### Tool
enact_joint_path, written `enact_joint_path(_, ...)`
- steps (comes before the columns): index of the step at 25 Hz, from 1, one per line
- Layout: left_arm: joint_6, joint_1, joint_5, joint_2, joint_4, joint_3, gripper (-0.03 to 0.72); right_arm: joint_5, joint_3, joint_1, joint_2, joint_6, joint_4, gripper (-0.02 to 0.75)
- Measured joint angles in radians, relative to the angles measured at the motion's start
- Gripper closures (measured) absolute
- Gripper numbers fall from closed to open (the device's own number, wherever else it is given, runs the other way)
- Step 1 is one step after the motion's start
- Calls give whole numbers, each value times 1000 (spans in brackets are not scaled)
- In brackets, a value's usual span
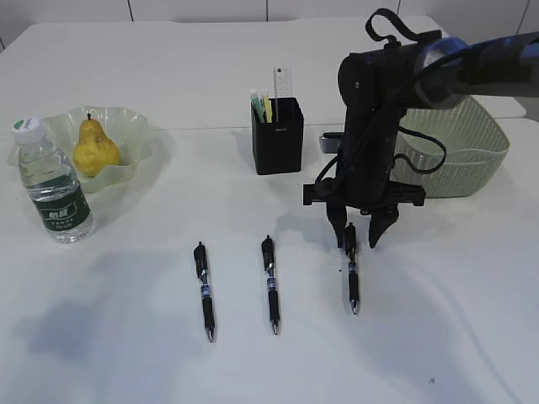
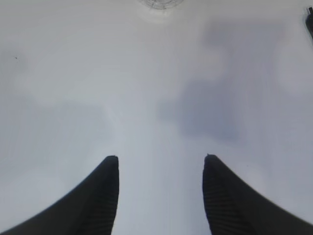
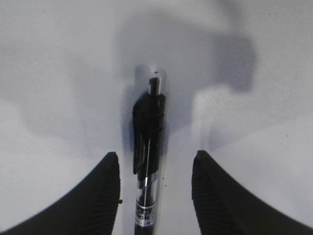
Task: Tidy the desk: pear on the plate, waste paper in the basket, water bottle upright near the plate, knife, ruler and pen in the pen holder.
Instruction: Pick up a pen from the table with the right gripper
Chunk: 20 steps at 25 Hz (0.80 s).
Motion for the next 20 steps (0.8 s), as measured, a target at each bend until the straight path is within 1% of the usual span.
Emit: enact_joint_path(20, 0, 0, 0, 0, 0, 0, 304, -4, -5, 0, 12, 0, 16, 346)
